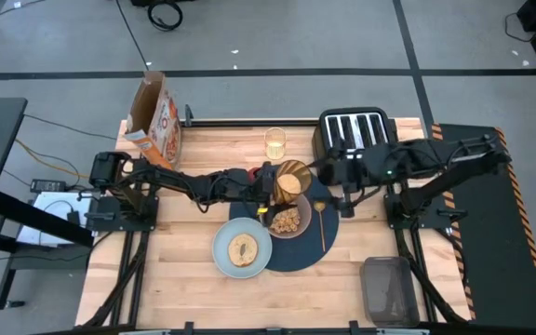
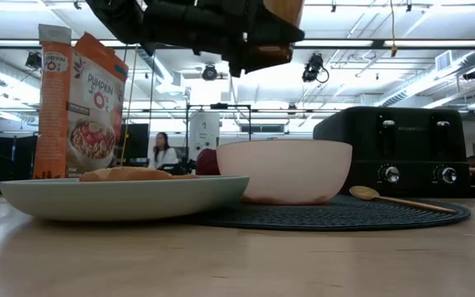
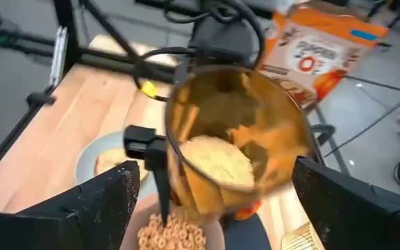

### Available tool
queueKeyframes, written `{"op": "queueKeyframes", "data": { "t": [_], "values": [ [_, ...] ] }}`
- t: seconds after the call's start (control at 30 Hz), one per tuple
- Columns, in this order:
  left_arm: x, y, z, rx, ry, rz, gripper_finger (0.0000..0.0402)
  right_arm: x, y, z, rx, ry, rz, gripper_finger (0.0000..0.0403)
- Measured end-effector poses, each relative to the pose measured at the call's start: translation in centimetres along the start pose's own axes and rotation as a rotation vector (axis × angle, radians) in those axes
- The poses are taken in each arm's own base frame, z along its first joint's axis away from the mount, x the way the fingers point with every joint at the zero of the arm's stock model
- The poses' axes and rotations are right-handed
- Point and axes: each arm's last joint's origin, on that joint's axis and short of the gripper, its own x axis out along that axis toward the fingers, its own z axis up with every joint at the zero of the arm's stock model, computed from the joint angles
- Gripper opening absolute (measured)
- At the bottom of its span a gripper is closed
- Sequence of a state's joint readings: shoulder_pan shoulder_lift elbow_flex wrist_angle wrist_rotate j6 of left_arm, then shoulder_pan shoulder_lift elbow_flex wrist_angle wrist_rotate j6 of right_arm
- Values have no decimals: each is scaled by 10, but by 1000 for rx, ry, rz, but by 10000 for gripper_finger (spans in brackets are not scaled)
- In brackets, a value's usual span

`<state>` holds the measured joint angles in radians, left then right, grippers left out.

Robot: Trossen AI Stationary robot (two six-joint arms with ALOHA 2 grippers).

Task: Arrange a breakfast setting
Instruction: Put the orange cup on the blue table mat to the top right of the pink bowl

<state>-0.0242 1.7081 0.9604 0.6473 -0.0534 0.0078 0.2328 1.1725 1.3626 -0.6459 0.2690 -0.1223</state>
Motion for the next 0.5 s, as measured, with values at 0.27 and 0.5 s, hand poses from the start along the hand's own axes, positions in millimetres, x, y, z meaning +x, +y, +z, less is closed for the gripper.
{"op": "queueKeyframes", "data": {
  "t": [0.27,0.5],
  "values": [
    [0,9,-5,-21,49,56,300,27,-2,28,-74,171,50,326],
    [0,10,-8,-21,78,61,300,61,-3,24,-93,341,123,259]
  ]
}}
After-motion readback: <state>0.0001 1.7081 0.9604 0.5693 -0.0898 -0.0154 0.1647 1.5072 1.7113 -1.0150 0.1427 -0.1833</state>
